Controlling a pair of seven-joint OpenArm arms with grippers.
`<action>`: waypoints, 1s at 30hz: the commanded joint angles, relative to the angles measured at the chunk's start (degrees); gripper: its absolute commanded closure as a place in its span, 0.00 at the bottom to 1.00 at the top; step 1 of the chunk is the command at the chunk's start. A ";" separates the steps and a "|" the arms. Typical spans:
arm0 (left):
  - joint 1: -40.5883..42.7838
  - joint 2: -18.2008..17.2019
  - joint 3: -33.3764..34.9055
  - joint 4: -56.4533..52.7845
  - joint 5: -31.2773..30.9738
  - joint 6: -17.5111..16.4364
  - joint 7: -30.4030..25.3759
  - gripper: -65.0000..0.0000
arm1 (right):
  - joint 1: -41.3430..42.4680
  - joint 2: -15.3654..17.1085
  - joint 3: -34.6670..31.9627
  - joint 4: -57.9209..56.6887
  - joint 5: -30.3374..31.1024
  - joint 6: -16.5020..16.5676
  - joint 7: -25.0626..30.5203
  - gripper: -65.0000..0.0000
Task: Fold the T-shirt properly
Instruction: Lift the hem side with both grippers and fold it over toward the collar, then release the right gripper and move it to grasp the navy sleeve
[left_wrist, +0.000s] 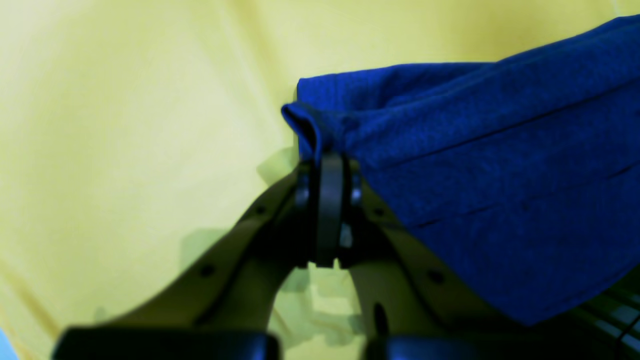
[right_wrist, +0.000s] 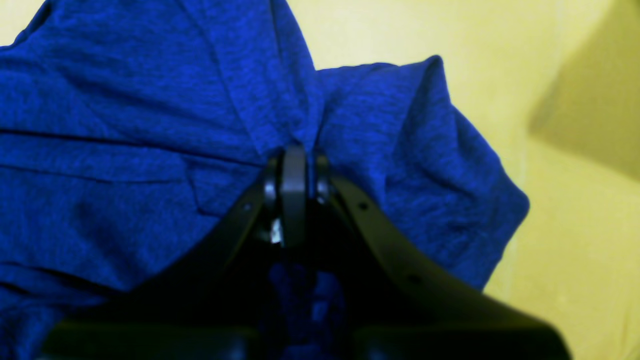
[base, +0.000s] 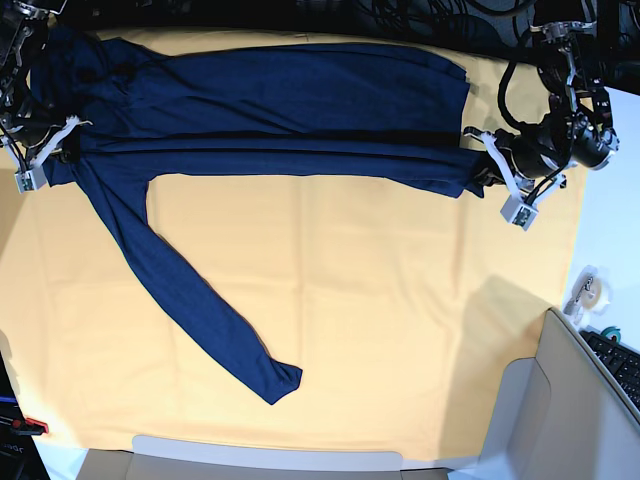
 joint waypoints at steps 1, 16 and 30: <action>-0.65 -1.01 -0.27 0.68 0.16 0.36 -0.14 1.00 | -0.23 1.20 0.65 0.69 -0.17 -0.12 -0.03 1.00; -0.65 -1.01 -0.18 -1.78 0.25 0.36 -0.14 0.75 | -0.67 -0.20 0.65 0.60 -0.17 -0.12 -0.03 0.95; -0.56 -1.01 -0.45 -1.78 0.25 0.36 -0.14 0.73 | -1.29 0.85 1.35 2.01 -0.17 -0.12 -0.03 0.46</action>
